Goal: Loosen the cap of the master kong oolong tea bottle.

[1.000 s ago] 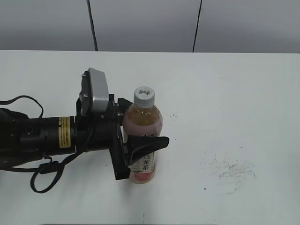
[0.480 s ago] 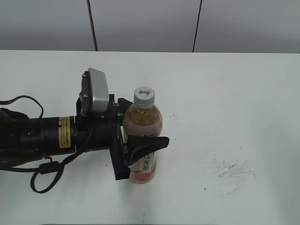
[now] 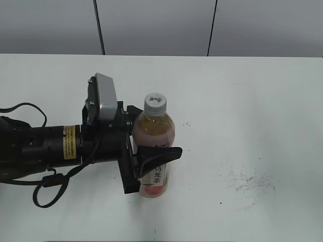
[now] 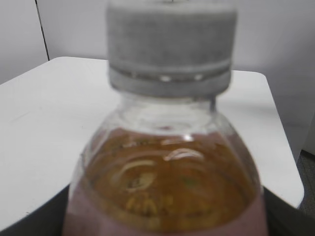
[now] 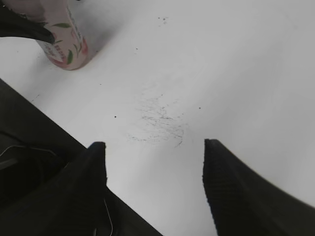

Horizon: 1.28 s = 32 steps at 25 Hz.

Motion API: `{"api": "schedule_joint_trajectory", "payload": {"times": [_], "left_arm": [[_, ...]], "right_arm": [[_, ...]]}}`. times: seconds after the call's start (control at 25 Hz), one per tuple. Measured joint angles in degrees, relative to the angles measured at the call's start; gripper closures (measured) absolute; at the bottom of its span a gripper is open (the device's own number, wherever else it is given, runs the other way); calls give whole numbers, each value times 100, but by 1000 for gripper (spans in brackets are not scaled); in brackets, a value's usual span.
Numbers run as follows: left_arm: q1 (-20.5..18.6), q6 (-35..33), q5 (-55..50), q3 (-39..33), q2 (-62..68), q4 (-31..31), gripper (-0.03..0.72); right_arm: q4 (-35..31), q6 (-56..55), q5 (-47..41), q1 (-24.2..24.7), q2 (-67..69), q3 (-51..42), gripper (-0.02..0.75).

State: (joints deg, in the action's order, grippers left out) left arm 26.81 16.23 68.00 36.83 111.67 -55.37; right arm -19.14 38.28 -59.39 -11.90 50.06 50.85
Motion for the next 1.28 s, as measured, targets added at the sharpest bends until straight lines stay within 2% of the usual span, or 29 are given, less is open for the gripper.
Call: {"api": "schedule_joint_trajectory", "payload": {"times": [0.2, 0.4, 0.72, 1.0, 1.12, 1.28], "left_arm": [[0, 0, 0, 0, 0, 0, 241], [0, 0, 5, 0, 0, 0, 241], [0, 0, 5, 0, 0, 0, 241], [0, 0, 5, 0, 0, 0, 241], [0, 0, 5, 0, 0, 0, 241], [0, 0, 5, 0, 0, 0, 241]], "right_arm": [[-135, -8, -348, -351, 1063, 834, 281], [-337, -1091, -497, -383, 2035, 1672, 287], [-312, -1831, -951, -502, 2900, 2647, 287], [1398, -3217, -1035, -1788, 3382, 3365, 287], [1438, -3762, -1035, -2135, 3590, 3544, 287], [1244, -3913, -1042, -2529, 3834, 3580, 287]]}}
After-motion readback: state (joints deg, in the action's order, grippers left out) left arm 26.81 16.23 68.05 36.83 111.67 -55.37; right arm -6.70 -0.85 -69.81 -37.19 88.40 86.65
